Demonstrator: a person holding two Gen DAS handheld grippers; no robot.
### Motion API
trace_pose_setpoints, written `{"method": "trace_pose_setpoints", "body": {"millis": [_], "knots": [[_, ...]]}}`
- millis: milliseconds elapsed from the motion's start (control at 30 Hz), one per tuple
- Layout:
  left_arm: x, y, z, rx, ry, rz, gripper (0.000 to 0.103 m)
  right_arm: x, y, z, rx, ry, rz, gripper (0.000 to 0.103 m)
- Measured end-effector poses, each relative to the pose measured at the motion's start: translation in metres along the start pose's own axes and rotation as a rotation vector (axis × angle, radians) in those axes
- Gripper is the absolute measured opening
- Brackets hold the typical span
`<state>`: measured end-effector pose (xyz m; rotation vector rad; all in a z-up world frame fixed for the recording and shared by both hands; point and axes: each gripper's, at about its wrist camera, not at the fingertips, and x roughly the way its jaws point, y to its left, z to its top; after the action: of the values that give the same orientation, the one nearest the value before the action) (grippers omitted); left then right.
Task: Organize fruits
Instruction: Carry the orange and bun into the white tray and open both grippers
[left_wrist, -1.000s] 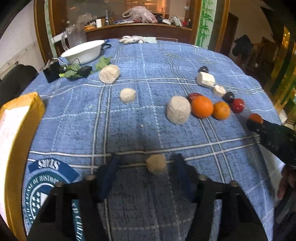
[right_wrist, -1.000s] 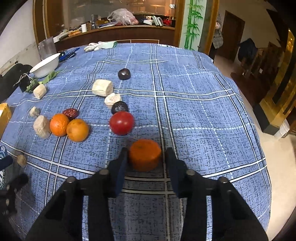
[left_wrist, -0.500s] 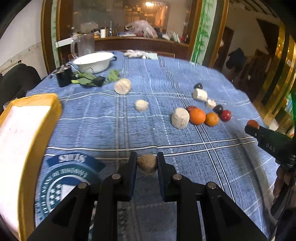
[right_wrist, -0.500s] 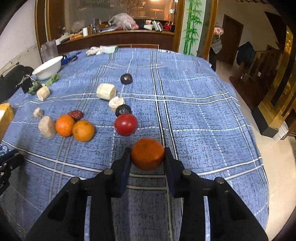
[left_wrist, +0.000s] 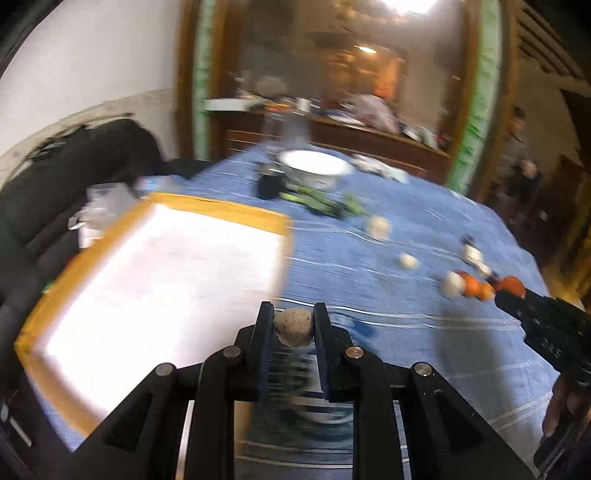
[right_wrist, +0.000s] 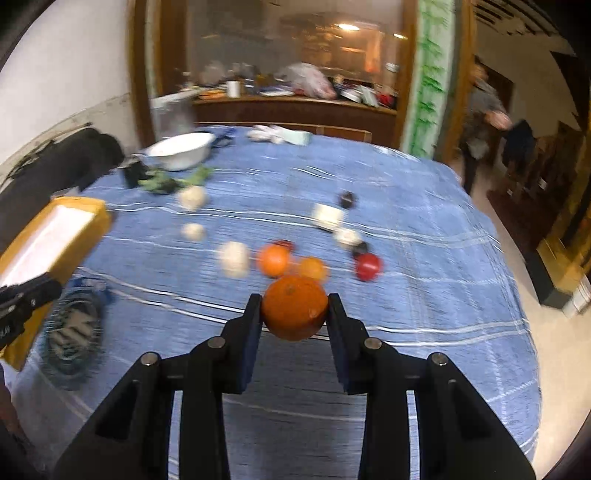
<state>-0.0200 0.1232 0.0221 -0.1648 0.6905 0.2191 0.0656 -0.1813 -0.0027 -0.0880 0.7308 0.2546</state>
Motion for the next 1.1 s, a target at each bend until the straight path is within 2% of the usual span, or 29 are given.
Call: {"method": "trace_pose_setpoints", "body": {"millis": [167,500,767,900,1100], "knots": [[-0.001,0.047,0.003,-0.074,0.001,0.116,0.020,-0.002,0.059,0.017,-0.054,-0.021,0.129,0.036],[0.024,0.104,-0.008,-0.154,0.078,0.233,0.020,0.019,0.195,0.055,-0.179,-0.043,0.347,0.037],[0.031,0.129,-0.013,-0.186,0.116,0.289,0.020,0.072,0.278,0.071,-0.251,0.023,0.408,0.037],[0.033,0.136,-0.017,-0.197,0.135,0.313,0.021,0.099,0.300,0.070,-0.276,0.077,0.411,0.037],[0.035,0.143,-0.023,-0.201,0.160,0.363,0.021,0.118,0.314,0.064,-0.294,0.128,0.414,0.037]]}}
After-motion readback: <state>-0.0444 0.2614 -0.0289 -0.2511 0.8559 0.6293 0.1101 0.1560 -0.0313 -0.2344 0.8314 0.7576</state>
